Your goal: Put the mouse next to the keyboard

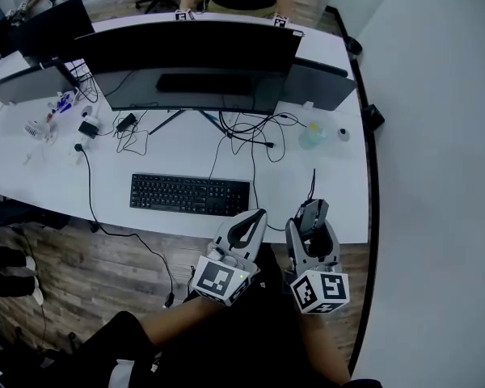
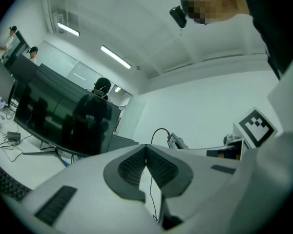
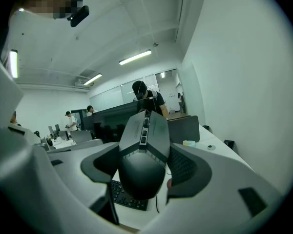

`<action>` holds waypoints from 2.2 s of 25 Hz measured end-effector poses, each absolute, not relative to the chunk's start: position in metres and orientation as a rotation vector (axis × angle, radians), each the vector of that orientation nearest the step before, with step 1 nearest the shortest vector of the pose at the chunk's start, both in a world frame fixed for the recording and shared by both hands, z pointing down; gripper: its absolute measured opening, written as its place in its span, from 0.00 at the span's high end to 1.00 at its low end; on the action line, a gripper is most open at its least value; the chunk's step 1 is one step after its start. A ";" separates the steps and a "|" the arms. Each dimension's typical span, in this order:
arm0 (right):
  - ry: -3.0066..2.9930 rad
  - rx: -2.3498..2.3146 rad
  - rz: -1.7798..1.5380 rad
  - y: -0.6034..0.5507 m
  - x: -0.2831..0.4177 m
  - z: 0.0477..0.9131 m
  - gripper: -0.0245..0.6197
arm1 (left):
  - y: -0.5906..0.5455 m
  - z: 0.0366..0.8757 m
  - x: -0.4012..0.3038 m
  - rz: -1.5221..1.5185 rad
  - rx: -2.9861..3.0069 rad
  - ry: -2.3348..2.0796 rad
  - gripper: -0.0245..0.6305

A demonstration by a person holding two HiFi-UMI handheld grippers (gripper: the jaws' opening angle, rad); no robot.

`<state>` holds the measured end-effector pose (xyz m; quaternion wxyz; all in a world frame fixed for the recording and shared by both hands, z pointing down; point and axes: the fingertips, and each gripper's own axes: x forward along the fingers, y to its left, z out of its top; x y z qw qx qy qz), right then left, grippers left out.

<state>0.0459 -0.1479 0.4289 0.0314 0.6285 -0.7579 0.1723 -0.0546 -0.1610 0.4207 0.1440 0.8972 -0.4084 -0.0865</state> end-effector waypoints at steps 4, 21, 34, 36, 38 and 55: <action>-2.342 1.913 0.581 -0.154 0.046 0.442 0.49 | -0.163 0.428 -0.052 -0.215 2.617 -1.184 0.96; -2.243 1.799 0.744 -0.200 0.072 0.518 0.49 | -0.213 0.449 -0.024 -0.128 2.659 -1.275 0.96; -2.152 1.637 0.860 -0.224 0.089 0.593 0.49 | -0.243 0.472 0.004 0.023 2.639 -1.323 0.96; -2.141 1.611 0.862 -0.227 0.090 0.605 0.49 | -0.246 0.478 0.007 0.045 2.624 -1.322 0.96; -2.130 1.577 0.868 -0.227 0.090 0.621 0.49 | -0.249 0.483 0.008 0.061 2.615 -1.326 0.96; -2.025 1.423 0.953 -0.231 0.084 0.722 0.49 | -0.263 0.513 0.002 0.172 2.497 -1.381 0.96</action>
